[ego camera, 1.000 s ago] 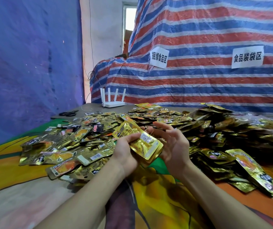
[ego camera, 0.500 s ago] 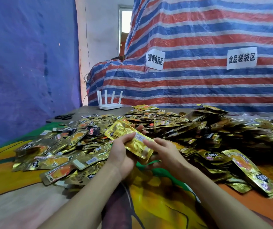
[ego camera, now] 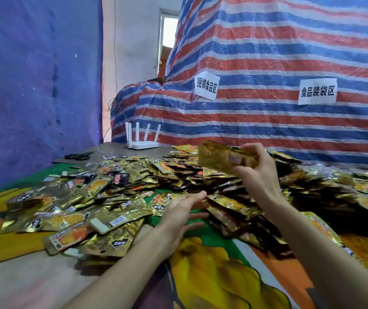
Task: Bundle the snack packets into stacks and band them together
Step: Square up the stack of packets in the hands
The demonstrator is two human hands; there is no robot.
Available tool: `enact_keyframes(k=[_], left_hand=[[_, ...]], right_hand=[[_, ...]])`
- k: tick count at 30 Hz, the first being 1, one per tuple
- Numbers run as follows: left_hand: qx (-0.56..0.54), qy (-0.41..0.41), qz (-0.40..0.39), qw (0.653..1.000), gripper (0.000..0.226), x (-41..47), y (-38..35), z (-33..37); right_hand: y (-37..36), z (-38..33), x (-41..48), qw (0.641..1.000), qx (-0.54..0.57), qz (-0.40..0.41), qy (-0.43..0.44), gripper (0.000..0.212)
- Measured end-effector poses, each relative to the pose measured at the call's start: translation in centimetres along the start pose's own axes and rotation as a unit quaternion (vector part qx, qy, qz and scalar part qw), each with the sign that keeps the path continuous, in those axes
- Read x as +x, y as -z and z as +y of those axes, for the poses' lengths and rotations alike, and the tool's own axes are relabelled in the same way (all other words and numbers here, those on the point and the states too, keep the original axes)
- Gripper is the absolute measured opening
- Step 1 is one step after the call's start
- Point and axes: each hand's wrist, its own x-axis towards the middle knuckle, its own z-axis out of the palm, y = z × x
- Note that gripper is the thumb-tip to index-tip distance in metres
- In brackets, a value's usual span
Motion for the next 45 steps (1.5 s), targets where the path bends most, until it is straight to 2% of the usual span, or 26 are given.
enact_keyframes(k=[3, 5, 7, 9, 11, 13, 15, 18, 21, 24, 26, 30, 33, 35, 39, 42, 45], left_hand=[[0.019, -0.041, 0.001, 0.999, 0.025, -0.1, -0.1, 0.2], [0.022, -0.075, 0.015, 0.997, 0.02, -0.2, -0.2, 0.3], [0.037, -0.12, 0.042, 0.991, 0.012, -0.3, -0.1, 0.3], [0.087, -0.179, 0.069, 0.978, 0.007, -0.3, 0.1, 0.1], [0.161, -0.228, 0.075, 0.957, 0.009, -0.2, 0.4, -0.2], [0.225, -0.253, 0.067, 0.939, 0.013, -0.3, 0.3, -0.4], [0.268, -0.273, 0.057, 0.922, 0.017, -0.3, 0.2, -0.6], [0.291, -0.299, 0.073, 0.906, 0.023, -0.5, -0.1, -0.5], [0.281, -0.266, 0.129, 0.913, 0.019, -0.3, -0.9, 0.9], [0.357, -0.208, 0.157, 0.897, 0.017, 1.1, -0.3, 4.3], [0.456, -0.178, 0.156, 0.858, 0.023, 2.3, 1.6, 6.6], [0.641, -0.101, 0.187, 0.737, 0.03, 5.0, 7.9, 8.7], [0.693, -0.046, 0.194, 0.693, 0.031, 6.7, 12.7, 8.6], [0.705, -0.022, 0.176, 0.686, 0.037, 8.0, 15.3, 8.1], [0.712, 0.023, 0.118, 0.692, 0.074, 10.7, 17.5, 6.3], [0.695, 0.033, 0.134, 0.706, 0.085, 12.9, 17.8, 5.3], [0.701, 0.067, 0.155, 0.693, 0.094, 14.3, 17.0, 4.7]], right_hand=[[0.7, 0.7, 3.4, 0.99, -0.14, 0.006, 0.024, 0.035], [0.5, 1.4, 5.0, 0.969, -0.247, 0.004, 0.027, 0.037], [0.4, 2.0, 5.9, 0.931, -0.363, -0.03, 0.019, 0.041], [0.2, 2.3, 6.0, 0.883, -0.458, -0.1, -0.019, 0.043], [0.0, 2.2, 5.5, 0.852, -0.488, -0.168, -0.085, 0.044], [-0.3, 1.8, 4.9, 0.842, -0.49, -0.194, -0.112, 0.059], [-0.6, 1.6, 4.6, 0.839, -0.5, -0.191, -0.102, 0.071], [-1.8, 1.1, 4.2, 0.852, -0.501, -0.145, -0.048, 0.061], [-4.1, 0.3, 3.4, 0.892, -0.439, -0.098, 0.045, 0.046], [-7.5, -0.4, 2.4, 0.919, -0.358, -0.13, 0.095, 0.039], [-10.0, -0.3, 1.7, 0.922, -0.322, -0.191, 0.096, 0.04], [-14.4, 1.3, 1.2, 0.899, -0.309, -0.308, 0.038, 0.044], [-17.3, 3.1, 1.6, 0.877, -0.331, -0.348, 0.019, 0.06], [-18.9, 3.9, 2.2, 0.876, -0.334, -0.347, 0.018, 0.064], [-21.8, 4.9, 3.4, 0.891, -0.323, -0.319, 0.016, 0.063], [-23.6, 5.5, 4.0, 0.892, -0.341, -0.295, 0.018, 0.072], [-24.9, 6.0, 4.8, 0.885, -0.362, -0.295, 0.008, 0.09]])
